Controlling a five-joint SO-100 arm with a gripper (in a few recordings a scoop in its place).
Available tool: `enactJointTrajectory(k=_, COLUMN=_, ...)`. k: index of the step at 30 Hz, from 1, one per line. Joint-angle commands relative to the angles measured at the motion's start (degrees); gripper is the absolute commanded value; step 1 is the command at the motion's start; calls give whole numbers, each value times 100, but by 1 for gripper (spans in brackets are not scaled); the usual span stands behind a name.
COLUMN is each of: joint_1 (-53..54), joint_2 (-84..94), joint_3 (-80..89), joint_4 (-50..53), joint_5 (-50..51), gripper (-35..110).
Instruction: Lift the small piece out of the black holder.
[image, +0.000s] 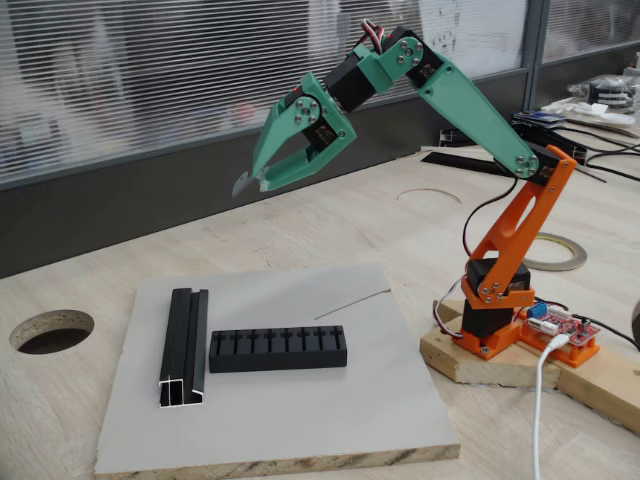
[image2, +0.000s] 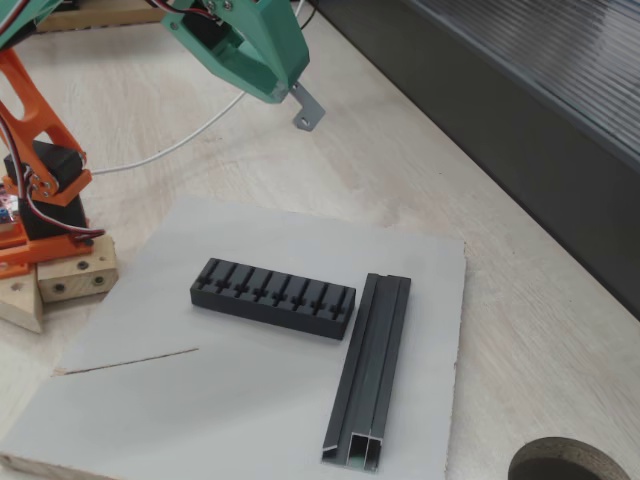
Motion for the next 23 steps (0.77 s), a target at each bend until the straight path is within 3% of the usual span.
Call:
enactJointTrajectory(k=1, joint_1=0, joint_2=149, joint_3=-70, joint_4=-9, joint_5=9, gripper=6)
enactJointTrajectory(k=23, joint_1=0, joint_2=53, joint_3=-44, joint_4=-18, joint_5=9, gripper=6)
